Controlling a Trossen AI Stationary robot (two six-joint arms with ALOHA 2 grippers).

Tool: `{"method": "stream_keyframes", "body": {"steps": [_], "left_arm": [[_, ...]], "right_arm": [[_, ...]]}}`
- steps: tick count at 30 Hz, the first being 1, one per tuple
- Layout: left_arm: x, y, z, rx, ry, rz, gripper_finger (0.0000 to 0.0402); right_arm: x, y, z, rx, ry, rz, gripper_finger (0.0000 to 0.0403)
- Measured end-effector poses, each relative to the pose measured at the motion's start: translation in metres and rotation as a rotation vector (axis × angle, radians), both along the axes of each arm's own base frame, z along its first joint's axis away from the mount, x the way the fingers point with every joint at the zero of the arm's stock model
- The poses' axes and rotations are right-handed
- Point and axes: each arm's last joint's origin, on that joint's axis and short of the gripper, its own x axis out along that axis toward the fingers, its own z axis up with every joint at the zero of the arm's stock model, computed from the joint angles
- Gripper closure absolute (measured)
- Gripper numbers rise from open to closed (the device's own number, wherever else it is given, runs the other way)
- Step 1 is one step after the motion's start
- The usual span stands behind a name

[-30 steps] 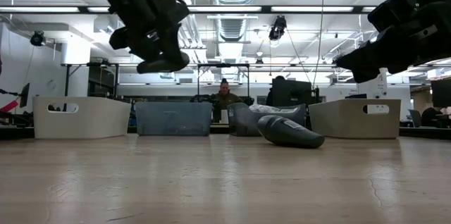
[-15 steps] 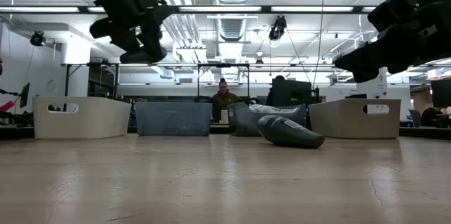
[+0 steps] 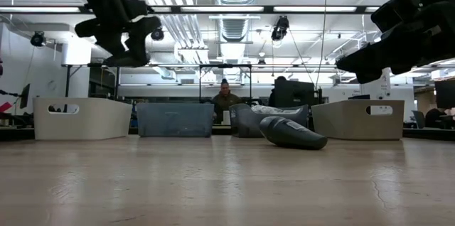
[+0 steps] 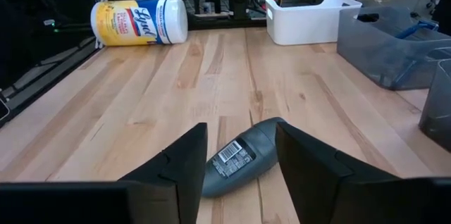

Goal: Pick & Place Travel size toiletries
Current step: Put the black deodorant into the white bin

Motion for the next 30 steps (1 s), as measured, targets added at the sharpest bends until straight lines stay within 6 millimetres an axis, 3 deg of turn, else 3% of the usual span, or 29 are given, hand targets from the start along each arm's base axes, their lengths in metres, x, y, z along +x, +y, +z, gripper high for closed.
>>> {"method": "stream_keyframes", "body": {"steps": [21, 30], "left_arm": [[-0.025, 0.023, -0.01, -0.016, 0.155, 0.203, 0.0179], [-0.043, 0.033, -0.045, -0.043, 0.248, 0.317, 0.0179]], "right_arm": [[0.0, 0.0, 0.0, 0.0, 0.0, 0.0, 0.0202], [0.0, 0.0, 0.0, 0.0, 0.0, 0.001, 0.0225]]}}
